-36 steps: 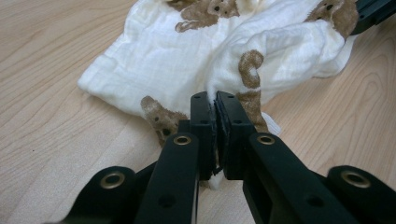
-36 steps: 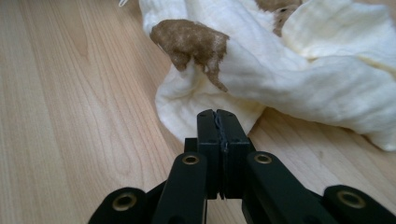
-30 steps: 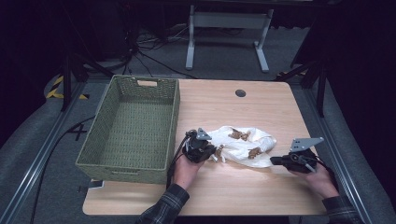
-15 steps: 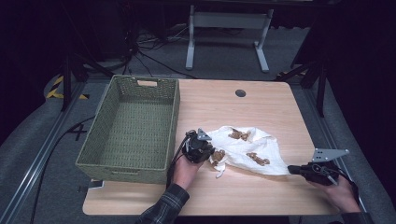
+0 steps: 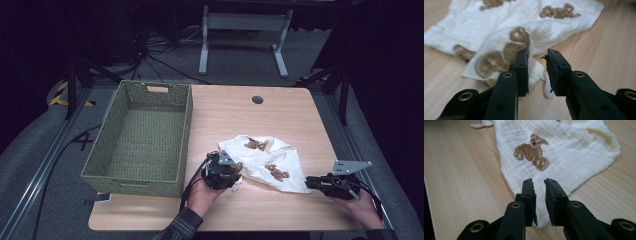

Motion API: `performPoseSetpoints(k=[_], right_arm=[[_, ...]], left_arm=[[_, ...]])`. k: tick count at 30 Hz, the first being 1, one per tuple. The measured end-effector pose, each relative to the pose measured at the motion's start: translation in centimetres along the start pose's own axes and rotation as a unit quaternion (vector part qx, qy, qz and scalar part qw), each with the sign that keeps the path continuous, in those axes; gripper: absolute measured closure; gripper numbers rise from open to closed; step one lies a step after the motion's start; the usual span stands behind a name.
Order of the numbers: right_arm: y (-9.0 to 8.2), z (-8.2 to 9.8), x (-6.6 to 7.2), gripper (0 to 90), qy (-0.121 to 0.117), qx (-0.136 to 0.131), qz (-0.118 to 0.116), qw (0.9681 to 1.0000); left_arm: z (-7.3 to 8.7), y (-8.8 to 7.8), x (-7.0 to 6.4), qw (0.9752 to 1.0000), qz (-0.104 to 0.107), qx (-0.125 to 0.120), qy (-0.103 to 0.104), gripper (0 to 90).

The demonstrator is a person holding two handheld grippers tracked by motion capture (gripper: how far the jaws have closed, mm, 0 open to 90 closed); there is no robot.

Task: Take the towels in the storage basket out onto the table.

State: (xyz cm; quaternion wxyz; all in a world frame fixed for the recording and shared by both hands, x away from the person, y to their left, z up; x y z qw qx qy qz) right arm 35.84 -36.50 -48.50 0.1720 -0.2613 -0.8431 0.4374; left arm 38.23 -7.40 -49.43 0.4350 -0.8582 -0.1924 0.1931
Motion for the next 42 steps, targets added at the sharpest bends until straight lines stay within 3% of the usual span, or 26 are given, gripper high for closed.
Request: performPoseSetpoints(k=[6,7,9,13,15,17,21,24,31,35,37,40,42], right_arm=[[0.7,-0.3,0.1,77.2,-0.005,0.006,-0.005,1.0000],[1.0,-0.3,0.2,77.2,-0.009,0.009,-0.007,0.9999],[1.3,-0.4,0.2,77.1,-0.014,0.013,-0.008,0.9998],[1.8,-0.4,0.4,77.1,-0.020,0.025,-0.010,0.9994],[2.0,-0.3,0.3,77.1,-0.022,0.031,-0.009,0.9993],[2.1,-0.2,0.2,77.3,-0.022,0.034,-0.007,0.9992],[2.4,0.2,0.0,79.6,-0.021,0.051,0.001,0.9985],[2.7,0.5,-0.2,82.9,-0.021,0.059,0.005,0.9980],[2.3,1.1,-0.5,89.2,-0.014,0.067,0.012,0.9976],[2.0,1.4,-0.6,89.5,-0.009,0.069,0.013,0.9975],[1.9,1.6,-0.6,89.5,-0.009,0.071,0.015,0.9973],[1.8,1.6,-0.4,89.2,-0.009,0.071,0.014,0.9973],[1.4,1.1,-0.3,89.1,-0.011,0.054,0.015,0.9984]], left_arm=[[-0.1,2.2,-0.3,0.9996,0.000,0.024,0.013,69.8],[0.1,2.6,0.0,0.9991,-0.012,0.038,0.012,69.2],[0.1,2.9,0.2,0.9990,-0.013,0.040,0.012,69.3],[0.2,2.8,0.4,0.9983,-0.026,0.046,0.023,79.8],[0.2,2.7,0.4,0.9984,-0.015,0.050,0.021,84.7],[0.3,2.5,0.1,0.9983,-0.005,0.053,0.026,86.2],[0.3,1.0,-0.3,0.9991,0.008,0.034,0.025,86.2],[0.3,-0.1,-0.4,0.9997,0.018,0.014,0.012,86.2],[1.1,-1.7,-0.2,0.9999,0.013,0.006,0.002,86.2],[2.2,-2.3,0.0,0.9998,0.000,0.018,-0.006,86.2],[2.7,-2.4,0.1,0.9996,0.008,0.021,-0.017,85.7],[2.7,-2.4,0.1,0.9997,0.002,0.017,-0.017,80.8],[2.3,-2.6,0.0,0.9998,0.012,0.002,-0.019,75.2]])
Point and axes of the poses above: each handheld gripper's, and its own axes: y roughly forward along the jaws, z roughly out of its underside, x roughly to its left, the point moved 8 cm from there along y, roughly forward along the jaws, and after that the axes turned 13 degrees about x, right-handed, at the moved point
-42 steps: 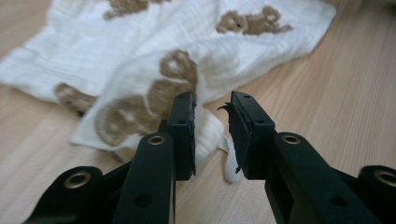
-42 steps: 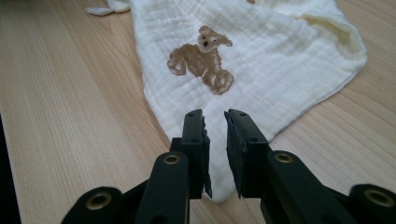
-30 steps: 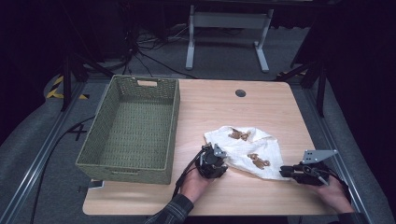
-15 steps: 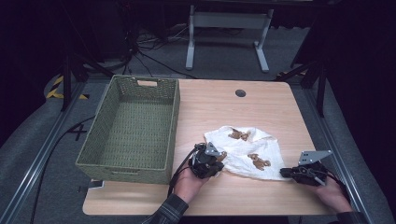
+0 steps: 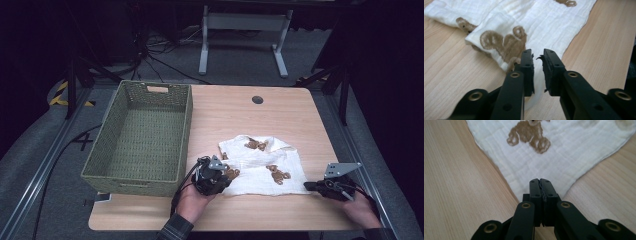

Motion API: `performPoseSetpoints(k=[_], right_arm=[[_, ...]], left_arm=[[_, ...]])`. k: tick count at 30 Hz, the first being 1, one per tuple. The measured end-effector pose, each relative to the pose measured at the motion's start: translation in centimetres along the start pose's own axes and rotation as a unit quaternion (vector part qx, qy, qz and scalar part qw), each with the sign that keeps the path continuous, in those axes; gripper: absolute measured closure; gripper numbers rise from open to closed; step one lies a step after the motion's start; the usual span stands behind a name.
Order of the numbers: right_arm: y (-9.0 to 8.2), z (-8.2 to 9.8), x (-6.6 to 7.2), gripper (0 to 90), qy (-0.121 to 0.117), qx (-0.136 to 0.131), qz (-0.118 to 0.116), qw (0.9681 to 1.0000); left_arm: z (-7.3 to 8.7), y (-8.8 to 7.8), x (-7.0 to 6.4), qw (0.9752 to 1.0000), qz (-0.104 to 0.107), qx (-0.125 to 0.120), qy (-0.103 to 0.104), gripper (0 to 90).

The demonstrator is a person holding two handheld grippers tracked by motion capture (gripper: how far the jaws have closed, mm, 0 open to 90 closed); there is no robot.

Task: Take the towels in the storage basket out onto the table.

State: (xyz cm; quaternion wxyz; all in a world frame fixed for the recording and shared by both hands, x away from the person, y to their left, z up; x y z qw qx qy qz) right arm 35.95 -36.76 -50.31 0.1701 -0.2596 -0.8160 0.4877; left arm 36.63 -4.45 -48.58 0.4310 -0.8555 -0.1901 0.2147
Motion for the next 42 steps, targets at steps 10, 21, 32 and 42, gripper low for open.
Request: performPoseSetpoints(k=[10,21,32,42], right_arm=[[-0.1,-1.9,-0.4,83.8,0.005,-0.025,-0.009,0.9996],[0.4,-5.1,-0.7,77.5,0.001,-0.041,-0.007,0.9991],[0.8,-8.1,-2.0,72.6,0.003,-0.052,-0.004,0.9986],[1.8,-11.0,-3.3,69.5,-0.001,-0.053,0.005,0.9986]], left_arm=[[-1.5,0.6,0.9,0.9999,-0.011,-0.003,0.000,75.4],[-3.3,0.8,2.8,0.9993,-0.033,-0.009,-0.016,67.7],[-4.8,0.7,4.9,0.9978,-0.057,-0.007,-0.033,63.5],[-5.9,1.2,7.4,0.9949,-0.080,-0.010,-0.061,61.4]])
Point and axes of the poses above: each handheld gripper's, and its own axes: y roughly forward along the jaws, z roughly out of its underside, x roughly to its left, the point moved 8 cm from there along y, roughly forward along the jaws, and after that the axes turned 13 degrees about x, right-handed, at the moved point
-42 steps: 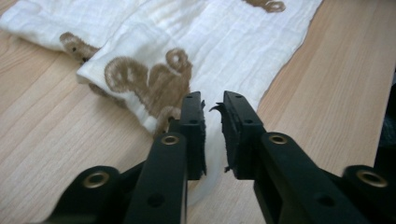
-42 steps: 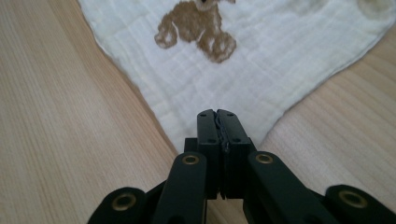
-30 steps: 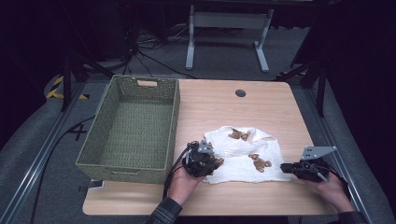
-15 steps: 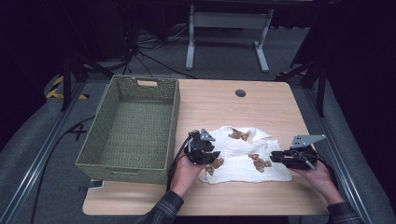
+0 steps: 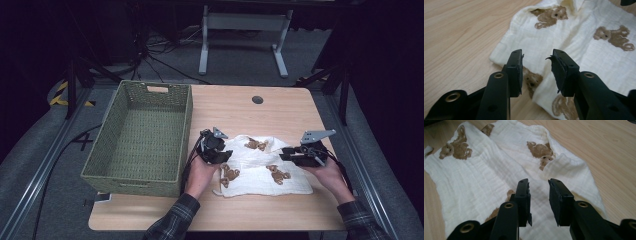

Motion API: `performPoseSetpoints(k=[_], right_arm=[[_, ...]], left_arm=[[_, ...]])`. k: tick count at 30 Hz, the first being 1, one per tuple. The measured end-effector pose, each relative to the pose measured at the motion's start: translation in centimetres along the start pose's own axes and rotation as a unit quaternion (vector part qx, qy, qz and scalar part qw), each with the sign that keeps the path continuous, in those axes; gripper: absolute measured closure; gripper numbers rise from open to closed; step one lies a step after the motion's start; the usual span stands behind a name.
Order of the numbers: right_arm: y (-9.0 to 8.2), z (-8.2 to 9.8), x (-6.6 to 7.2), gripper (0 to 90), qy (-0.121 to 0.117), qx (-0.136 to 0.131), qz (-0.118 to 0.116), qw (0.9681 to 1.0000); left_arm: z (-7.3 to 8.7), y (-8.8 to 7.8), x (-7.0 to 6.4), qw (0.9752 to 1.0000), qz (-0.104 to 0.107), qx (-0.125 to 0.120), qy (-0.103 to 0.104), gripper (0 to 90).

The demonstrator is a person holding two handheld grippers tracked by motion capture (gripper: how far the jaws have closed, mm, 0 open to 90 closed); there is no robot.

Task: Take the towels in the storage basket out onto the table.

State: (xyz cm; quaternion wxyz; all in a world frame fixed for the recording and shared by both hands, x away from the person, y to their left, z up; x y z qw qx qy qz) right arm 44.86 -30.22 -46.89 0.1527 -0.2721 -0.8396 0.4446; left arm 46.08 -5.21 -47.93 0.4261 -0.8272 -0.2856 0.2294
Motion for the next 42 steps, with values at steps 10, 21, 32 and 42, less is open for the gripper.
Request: performPoseSetpoints(k=[10,21,32,42], right_arm=[[3.4,-2.2,-0.9,67.1,-0.001,0.016,0.006,0.9999],[6.1,-2.8,-1.8,68.2,0.006,0.040,0.026,0.9988],[5.1,-2.9,-2.6,86.3,0.006,0.031,0.030,0.9991],[2.1,-3.1,-6.9,86.5,0.044,-0.001,0.043,0.9981]], left_arm=[[-0.8,1.3,1.4,0.9999,-0.012,0.008,-0.010,60.0],[-0.5,1.6,1.5,0.9998,-0.006,0.020,-0.005,58.0],[-0.5,1.4,1.6,0.9999,-0.005,0.012,-0.005,57.0],[-0.9,1.4,2.0,0.9999,-0.007,0.012,-0.005,56.1]])
Point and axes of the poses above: each handheld gripper's, and its own axes: y roughly forward along the jaws, z roughly out of its underside, x roughly to its left, the point moved 8 cm from there along y, roughly forward along the jaws, and after that the axes turned 13 degrees about x, right-handed, at the moved point
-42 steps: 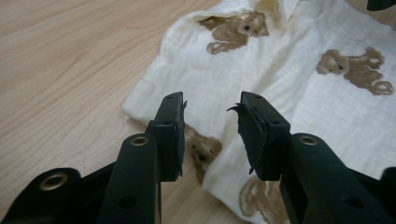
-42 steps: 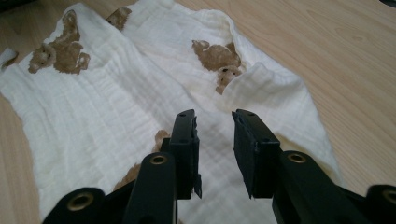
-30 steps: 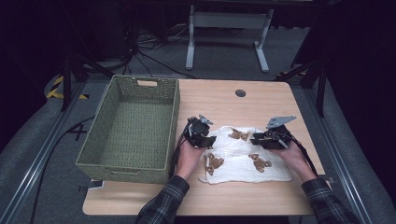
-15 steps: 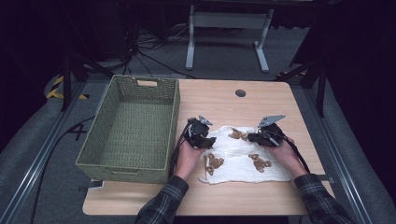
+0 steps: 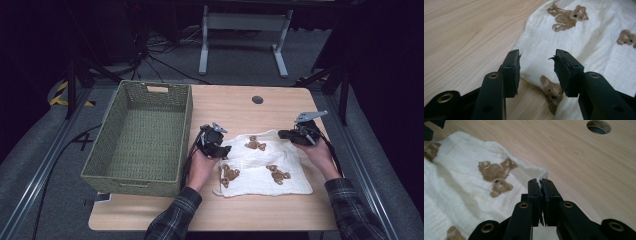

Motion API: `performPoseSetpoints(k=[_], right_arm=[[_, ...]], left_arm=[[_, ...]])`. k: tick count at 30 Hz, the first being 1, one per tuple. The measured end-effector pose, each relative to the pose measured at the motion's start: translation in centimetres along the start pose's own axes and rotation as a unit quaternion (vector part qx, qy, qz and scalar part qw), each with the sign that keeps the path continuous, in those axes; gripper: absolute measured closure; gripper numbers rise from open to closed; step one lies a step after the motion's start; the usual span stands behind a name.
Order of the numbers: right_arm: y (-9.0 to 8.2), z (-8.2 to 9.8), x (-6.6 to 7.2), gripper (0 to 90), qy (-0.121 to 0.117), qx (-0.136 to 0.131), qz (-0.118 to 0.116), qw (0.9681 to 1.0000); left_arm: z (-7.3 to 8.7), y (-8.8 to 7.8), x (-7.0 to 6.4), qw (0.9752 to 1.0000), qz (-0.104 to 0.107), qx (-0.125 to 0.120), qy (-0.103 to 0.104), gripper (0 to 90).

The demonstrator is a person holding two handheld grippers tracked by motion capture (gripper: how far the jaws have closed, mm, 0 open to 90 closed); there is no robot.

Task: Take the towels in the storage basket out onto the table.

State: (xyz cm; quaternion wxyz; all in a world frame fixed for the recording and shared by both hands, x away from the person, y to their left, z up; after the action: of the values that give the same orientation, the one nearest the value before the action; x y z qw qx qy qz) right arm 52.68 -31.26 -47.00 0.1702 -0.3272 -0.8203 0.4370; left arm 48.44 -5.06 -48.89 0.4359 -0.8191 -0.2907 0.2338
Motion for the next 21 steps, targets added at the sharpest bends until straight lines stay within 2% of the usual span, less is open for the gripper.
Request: performPoseSetpoints(k=[5,8,10,13,16,18,19,21], right_arm=[[0.7,-0.1,-2.6,85.4,0.022,0.007,0.016,0.9996],[0.9,0.2,-4.2,76.8,0.042,0.008,0.038,0.9983],[0.7,0.4,-4.4,73.6,0.047,0.005,0.040,0.9981],[-0.1,0.8,-3.5,76.6,0.038,-0.006,0.029,0.9989],[-0.2,1.6,-2.1,82.7,0.021,-0.006,0.013,0.9997],[0.1,2.0,-1.4,82.8,0.011,0.003,0.006,0.9999],[0.1,2.1,-1.1,82.8,0.005,0.010,0.004,0.9999],[0.1,2.2,-0.6,82.9,-0.002,0.010,0.001,0.9999]], left_arm=[[-0.1,0.5,0.3,1.0000,0.000,0.002,-0.006,56.1],[-0.1,0.5,0.4,1.0000,-0.002,0.004,-0.008,56.1],[-0.1,0.6,0.6,0.9999,-0.006,0.001,-0.015,56.2],[0.0,0.9,0.8,0.9998,-0.007,0.006,-0.021,56.4],[0.2,1.6,1.0,0.9996,-0.007,0.018,-0.022,61.5],[0.2,1.8,1.0,0.9994,-0.006,0.019,-0.028,65.9],[0.2,2.3,1.3,0.9989,-0.008,0.029,-0.035,65.7],[0.3,2.7,1.4,0.9986,-0.001,0.033,-0.042,65.6]])
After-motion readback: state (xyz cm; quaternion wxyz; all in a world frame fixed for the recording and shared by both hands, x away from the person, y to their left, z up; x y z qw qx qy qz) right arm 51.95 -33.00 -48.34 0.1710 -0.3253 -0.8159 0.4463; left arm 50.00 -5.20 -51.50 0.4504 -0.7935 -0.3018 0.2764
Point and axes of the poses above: each handheld gripper's, and its own axes: y roughly forward along the jaws, z roughly out of its underside, x roughly to its left, the point moved 8 cm from there along y, roughly forward along the jaws, and after that the axes turned 13 degrees about x, right-handed, at the moved point
